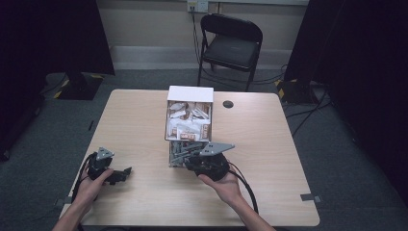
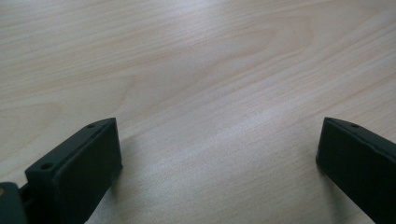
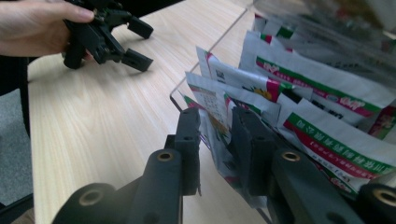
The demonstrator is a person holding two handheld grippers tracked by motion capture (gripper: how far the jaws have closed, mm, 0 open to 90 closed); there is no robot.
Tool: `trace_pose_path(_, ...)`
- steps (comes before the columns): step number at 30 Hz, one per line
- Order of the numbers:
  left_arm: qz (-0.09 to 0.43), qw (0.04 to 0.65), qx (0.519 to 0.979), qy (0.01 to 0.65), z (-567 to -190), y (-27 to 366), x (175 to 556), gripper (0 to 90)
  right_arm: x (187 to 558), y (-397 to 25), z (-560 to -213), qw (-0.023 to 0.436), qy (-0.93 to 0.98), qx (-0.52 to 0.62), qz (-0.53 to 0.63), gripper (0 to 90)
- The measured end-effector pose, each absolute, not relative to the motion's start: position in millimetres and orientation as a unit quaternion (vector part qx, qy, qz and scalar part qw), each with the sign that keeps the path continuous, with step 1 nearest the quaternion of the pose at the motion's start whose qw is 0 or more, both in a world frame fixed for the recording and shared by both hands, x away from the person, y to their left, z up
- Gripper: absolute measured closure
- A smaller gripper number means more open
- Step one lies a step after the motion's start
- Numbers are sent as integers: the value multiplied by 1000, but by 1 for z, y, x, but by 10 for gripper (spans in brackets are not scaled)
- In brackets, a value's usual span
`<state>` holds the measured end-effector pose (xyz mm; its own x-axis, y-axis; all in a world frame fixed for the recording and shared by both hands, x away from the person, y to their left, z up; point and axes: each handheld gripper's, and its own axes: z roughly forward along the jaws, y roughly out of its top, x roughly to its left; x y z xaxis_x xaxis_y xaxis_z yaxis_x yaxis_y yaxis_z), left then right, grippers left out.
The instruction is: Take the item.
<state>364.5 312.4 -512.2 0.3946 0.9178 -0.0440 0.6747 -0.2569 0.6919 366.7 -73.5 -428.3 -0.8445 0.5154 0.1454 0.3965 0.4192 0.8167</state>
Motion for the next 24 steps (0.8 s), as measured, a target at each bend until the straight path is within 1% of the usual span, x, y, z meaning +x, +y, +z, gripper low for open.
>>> trace_pose_path(4, 188, 323, 770, 517, -512, 312, 364, 0, 369, -73, -434, 63, 844, 272, 458, 735)
trace_pose_path(15, 188, 323, 770, 517, -512, 312, 365, 0, 371, -70, -436, 75, 847, 265, 454, 804)
trace_pose_path(20, 188, 323, 770, 517, -512, 312, 364, 0, 371, -70, -437, 81, 847, 264, 455, 876)
trace_pose_path(24, 188, 323, 770, 517, -512, 312, 364, 0, 371, -70, -437, 82, 845, 265, 458, 888)
